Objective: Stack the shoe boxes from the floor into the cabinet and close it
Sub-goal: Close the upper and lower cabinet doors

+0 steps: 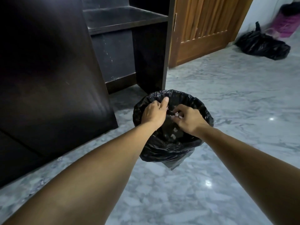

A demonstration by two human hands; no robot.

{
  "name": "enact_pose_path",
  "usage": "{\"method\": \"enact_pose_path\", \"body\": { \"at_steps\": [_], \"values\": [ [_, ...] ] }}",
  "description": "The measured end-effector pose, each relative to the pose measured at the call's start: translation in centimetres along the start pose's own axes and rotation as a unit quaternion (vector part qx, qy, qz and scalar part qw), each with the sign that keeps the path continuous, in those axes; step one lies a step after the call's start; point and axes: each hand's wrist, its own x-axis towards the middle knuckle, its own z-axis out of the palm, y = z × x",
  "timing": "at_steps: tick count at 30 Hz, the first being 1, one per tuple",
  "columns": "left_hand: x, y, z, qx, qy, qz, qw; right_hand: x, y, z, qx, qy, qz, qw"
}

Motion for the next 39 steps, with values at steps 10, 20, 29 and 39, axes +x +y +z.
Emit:
{"method": "enact_pose_path", "body": {
  "at_steps": [10, 20, 29, 39],
  "values": [
    [-1.2, -1.8, 0.0, 0.213, -0.033, 0.092, 0.972, -1.9, 2.6, 1.2, -0.154, 0.192, 0.051, 0.968],
    [-2.6, -6.2, -3.9, 0.320, 0.051, 0.148, 0.934, -3.3, -1.4, 3.5, -0.097, 0.097, 0.081, 0.987],
    [-4.7, -11.2, -8.7, 0.315, 0.039, 0.067, 0.946, -5.0, -6.6, 7.3, -0.149, 0.073, 0.052, 0.985],
    [-7.8, -14.3, -12.4, 0.219, 0.088, 0.150, 0.960, -6.4, -10.5, 8.3, -0.172, 0.076, -0.034, 0.982]
  ]
}}
